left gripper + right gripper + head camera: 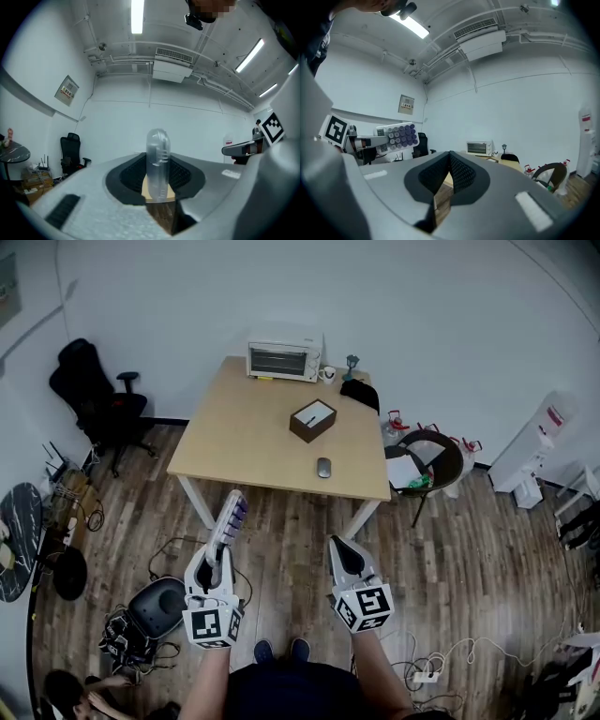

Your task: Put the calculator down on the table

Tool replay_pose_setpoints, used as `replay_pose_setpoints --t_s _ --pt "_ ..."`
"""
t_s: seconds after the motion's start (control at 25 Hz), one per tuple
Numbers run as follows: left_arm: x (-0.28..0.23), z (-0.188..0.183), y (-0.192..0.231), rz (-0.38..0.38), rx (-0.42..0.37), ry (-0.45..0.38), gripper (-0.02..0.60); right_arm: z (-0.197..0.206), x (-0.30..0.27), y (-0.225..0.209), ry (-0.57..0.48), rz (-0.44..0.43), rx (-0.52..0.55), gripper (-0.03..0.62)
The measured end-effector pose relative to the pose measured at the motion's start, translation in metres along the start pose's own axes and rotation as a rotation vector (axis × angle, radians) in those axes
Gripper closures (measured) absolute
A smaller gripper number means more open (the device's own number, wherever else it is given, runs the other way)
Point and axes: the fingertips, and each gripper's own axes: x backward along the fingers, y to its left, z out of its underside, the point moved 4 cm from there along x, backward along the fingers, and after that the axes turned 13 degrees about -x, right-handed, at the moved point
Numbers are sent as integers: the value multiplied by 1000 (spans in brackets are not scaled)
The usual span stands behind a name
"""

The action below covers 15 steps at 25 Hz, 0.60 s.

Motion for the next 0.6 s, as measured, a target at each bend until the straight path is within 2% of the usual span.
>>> replay_pose_setpoints --t_s 0.4,0.6 --pt "6 5 18 -10 7 5 482 7 -6 8 10 47 -37 587" --pt "12 12 39 -3 18 1 482 15 -14 27 8 67 -41 587"
